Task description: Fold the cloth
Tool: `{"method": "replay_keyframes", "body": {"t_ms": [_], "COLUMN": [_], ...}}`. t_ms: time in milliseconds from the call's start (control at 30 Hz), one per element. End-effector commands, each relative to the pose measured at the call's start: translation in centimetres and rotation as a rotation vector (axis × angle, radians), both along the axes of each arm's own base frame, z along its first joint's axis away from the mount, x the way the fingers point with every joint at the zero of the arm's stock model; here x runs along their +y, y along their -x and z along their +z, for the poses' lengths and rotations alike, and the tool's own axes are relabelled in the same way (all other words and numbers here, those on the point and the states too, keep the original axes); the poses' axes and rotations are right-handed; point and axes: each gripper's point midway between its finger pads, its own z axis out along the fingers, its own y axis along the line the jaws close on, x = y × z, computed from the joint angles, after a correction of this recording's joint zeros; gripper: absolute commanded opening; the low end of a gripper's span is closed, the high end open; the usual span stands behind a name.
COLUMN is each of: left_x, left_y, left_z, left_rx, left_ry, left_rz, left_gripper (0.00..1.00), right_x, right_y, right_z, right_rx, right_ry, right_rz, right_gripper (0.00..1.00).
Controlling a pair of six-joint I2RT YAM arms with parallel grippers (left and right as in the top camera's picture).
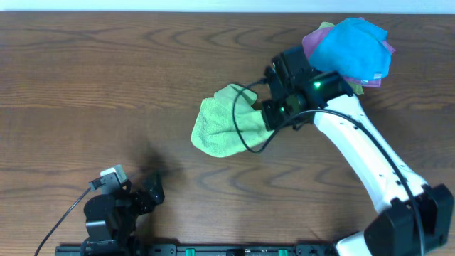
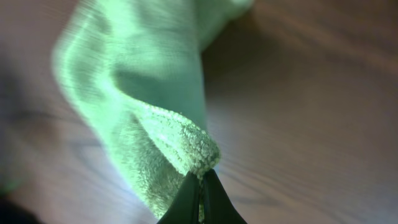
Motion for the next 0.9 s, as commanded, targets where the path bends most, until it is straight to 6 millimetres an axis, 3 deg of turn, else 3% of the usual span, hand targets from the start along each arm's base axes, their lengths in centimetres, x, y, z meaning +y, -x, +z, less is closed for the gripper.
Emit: {"method": "replay_keyframes", "body": {"t_ms": [0, 133, 167, 233, 300, 367, 433, 600, 867], "left_x": [-1.2, -1.3, -1.4, -1.7, -1.8, -1.8, -1.9, -1.9, -1.9], "left_y": [0.4, 1.2, 1.4, 1.7, 1.6, 1.6, 1.7, 1.6, 1.6], "left_z": [-0.3, -1.4, -1.7, -1.8, -1.7, -1.7, -1.7, -1.7, -1.7], "left_rx": [0.016, 0.084, 0.101, 0.112, 0.109, 0.108, 0.109, 0.108, 0.108], "left_ry": [0.054, 0.105, 0.112, 0.125, 0.129, 0.129, 0.133, 0.133, 0.13], "left_rz": [-0.047, -0.014, -0.015, -0.031, -0.036, -0.037, -0.043, -0.043, -0.045], "left_gripper": [0.96, 0.96, 0.96, 0.96, 0.96, 0.96, 0.96, 0.96, 0.96], "right_x": [-3.1, -6.0, -6.7, -7.6, -7.8, -7.4, -5.1, 0.3, 6.3], "right_y": [0.9, 1.9, 2.2, 2.2, 1.9, 1.1, -0.3, -2.9, -6.2], "right_z": [-2.8, -5.5, -5.9, -6.2, -6.0, -5.4, -4.3, -2.9, -5.6], "right_rx": [0.046, 0.068, 0.067, 0.052, 0.031, -0.014, -0.092, -0.242, -0.337], "right_ry": [0.087, 0.2, 0.232, 0.276, 0.291, 0.27, 0.186, 0.031, 0.018], "right_rz": [-0.145, -0.288, -0.318, -0.338, -0.331, -0.284, -0.143, 0.041, 0.217], "right_gripper": [0.02, 0.02, 0.07, 0.27, 0.54, 0.66, 0.7, 0.66, 0.65]}}
